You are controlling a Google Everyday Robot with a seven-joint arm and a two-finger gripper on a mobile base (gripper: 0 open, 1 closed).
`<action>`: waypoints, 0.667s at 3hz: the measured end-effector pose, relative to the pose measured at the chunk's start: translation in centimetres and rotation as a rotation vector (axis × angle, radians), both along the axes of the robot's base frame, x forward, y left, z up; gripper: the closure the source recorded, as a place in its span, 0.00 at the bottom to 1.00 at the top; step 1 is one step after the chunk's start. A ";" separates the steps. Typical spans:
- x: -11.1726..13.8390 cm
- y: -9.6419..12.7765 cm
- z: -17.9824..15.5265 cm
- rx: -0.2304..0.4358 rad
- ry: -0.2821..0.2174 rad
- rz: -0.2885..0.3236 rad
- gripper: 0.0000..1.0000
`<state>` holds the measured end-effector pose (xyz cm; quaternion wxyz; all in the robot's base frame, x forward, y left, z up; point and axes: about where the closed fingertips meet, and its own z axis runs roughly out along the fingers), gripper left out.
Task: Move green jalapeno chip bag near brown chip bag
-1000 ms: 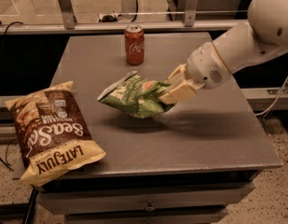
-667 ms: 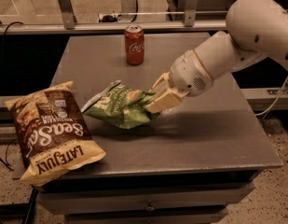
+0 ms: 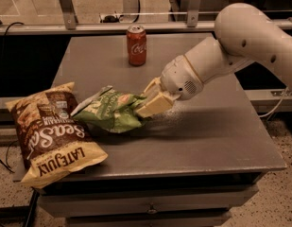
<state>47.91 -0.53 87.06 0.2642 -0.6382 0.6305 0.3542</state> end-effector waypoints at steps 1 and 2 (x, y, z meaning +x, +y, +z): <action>0.6 0.2 0.2 0.028 0.017 -0.003 0.36; 0.8 0.5 0.3 0.042 0.025 0.001 0.12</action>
Offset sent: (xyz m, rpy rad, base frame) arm 0.0116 0.0055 0.0047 0.0597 0.0353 -0.0014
